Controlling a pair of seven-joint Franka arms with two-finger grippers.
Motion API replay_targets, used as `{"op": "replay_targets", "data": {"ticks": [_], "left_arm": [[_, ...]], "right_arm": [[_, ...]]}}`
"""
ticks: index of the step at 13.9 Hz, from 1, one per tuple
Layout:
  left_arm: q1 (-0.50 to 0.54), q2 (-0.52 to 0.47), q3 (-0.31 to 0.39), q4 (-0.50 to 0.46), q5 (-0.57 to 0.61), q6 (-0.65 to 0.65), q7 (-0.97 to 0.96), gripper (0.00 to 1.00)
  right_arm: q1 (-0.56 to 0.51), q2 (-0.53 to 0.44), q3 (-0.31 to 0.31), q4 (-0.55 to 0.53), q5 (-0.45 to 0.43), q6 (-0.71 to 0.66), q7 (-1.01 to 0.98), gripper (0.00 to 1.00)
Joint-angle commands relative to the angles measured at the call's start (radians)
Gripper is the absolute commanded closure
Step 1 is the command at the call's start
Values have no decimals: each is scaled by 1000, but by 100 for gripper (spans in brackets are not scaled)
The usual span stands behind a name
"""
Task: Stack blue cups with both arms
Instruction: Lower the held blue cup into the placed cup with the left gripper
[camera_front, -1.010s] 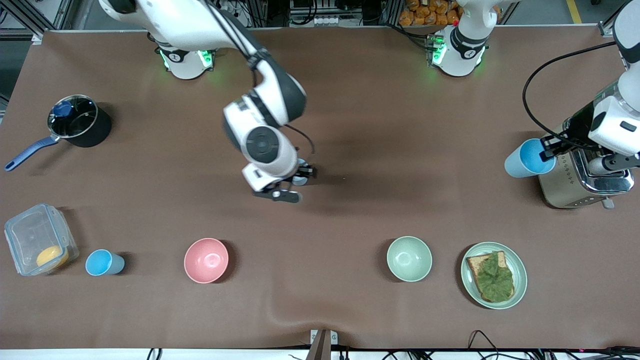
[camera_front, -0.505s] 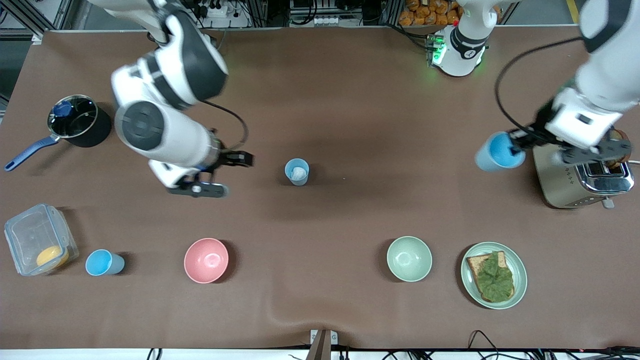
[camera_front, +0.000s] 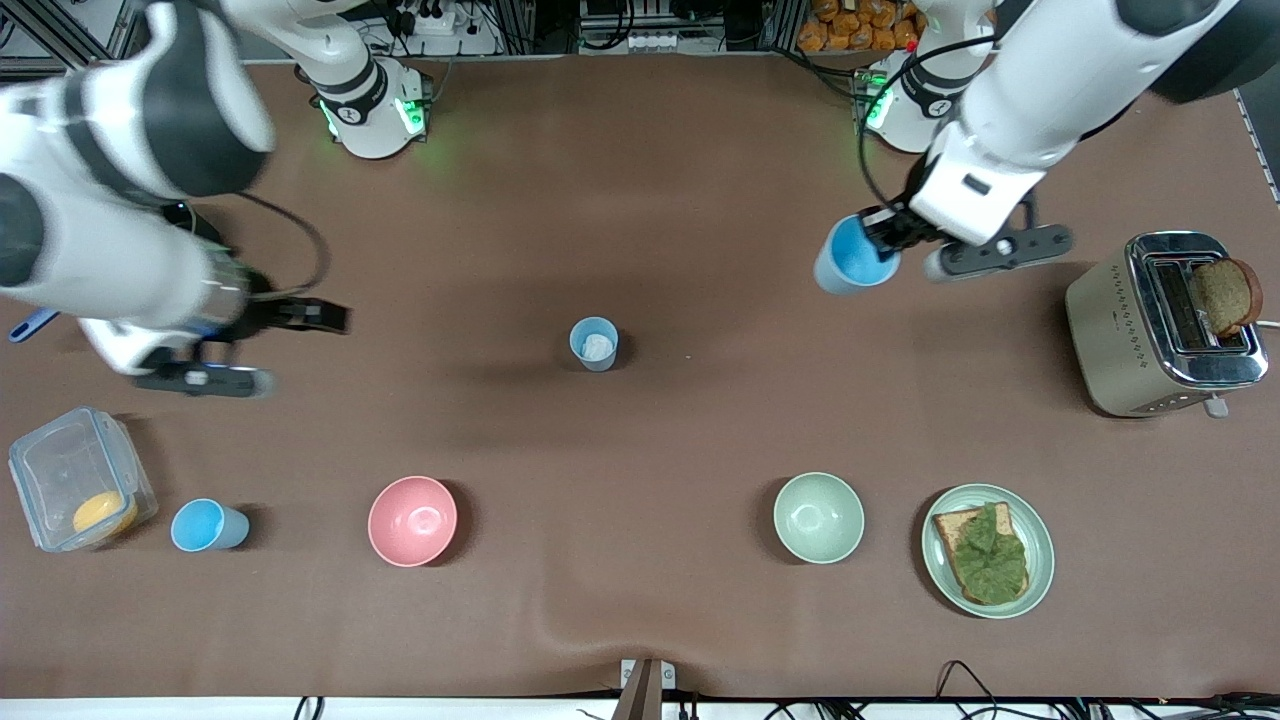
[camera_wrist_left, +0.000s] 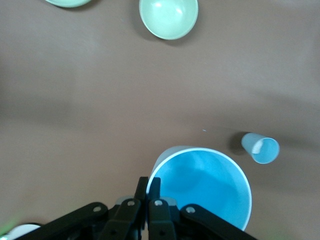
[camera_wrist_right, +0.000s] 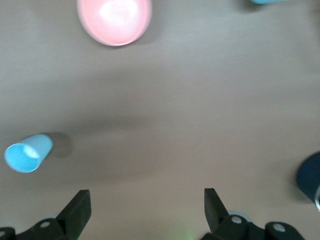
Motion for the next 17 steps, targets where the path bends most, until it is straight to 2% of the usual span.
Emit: {"op": "replay_targets", "data": {"ticks": [1, 4, 6, 8, 10, 15, 17], "left_arm": [[-87, 89, -10, 62, -18, 27, -143, 100], [-181, 174, -9, 94, -10, 116, -312, 100], [-239, 220, -7, 92, 18, 154, -386, 100], [-305, 272, -7, 92, 122, 157, -444, 100], [-348, 348, -4, 134, 145, 240, -528, 100], [-477, 488, 0, 143, 332, 392, -691, 100], [-524, 516, 29, 143, 367, 418, -723, 100]], "right_arm": [[-96, -114, 24, -94, -17, 29, -106, 0], [-153, -171, 22, -105, -30, 113, -154, 0], [-173, -192, 20, -104, -31, 109, -162, 0], [-176, -209, 20, -104, -31, 107, -227, 0], [-174, -214, 17, -102, -33, 107, -234, 0], [-162, -209, -7, -101, -36, 113, -220, 0], [-157, -206, -7, -101, -36, 117, -212, 0]]}}
